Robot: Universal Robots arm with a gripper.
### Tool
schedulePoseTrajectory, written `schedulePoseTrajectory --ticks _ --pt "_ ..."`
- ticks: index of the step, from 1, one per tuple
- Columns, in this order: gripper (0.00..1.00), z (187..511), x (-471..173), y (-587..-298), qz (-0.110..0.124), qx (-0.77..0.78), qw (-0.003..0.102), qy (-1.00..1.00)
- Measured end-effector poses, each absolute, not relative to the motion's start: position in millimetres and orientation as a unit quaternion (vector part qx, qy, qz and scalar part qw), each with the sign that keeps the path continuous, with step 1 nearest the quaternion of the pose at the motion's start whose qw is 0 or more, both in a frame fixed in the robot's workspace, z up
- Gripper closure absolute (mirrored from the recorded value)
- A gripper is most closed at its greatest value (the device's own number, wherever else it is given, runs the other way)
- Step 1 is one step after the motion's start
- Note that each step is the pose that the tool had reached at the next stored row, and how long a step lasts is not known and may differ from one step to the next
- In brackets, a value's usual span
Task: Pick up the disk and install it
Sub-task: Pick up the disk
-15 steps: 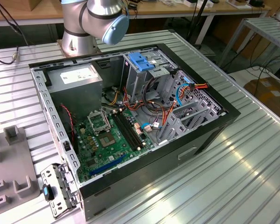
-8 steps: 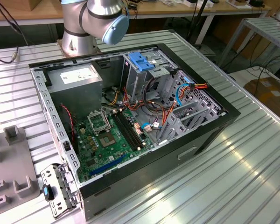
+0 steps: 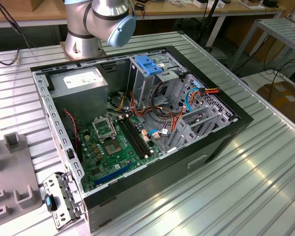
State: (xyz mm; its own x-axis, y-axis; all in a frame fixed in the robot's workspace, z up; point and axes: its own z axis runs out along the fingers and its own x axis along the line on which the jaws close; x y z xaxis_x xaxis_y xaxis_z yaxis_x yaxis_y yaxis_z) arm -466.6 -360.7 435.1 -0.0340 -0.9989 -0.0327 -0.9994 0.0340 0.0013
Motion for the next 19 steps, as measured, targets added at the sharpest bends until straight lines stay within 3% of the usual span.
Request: schedulePoseTrajectory --ticks 19 --pt "0.63 462 -467 -361 0.018 -0.695 0.015 0.719"
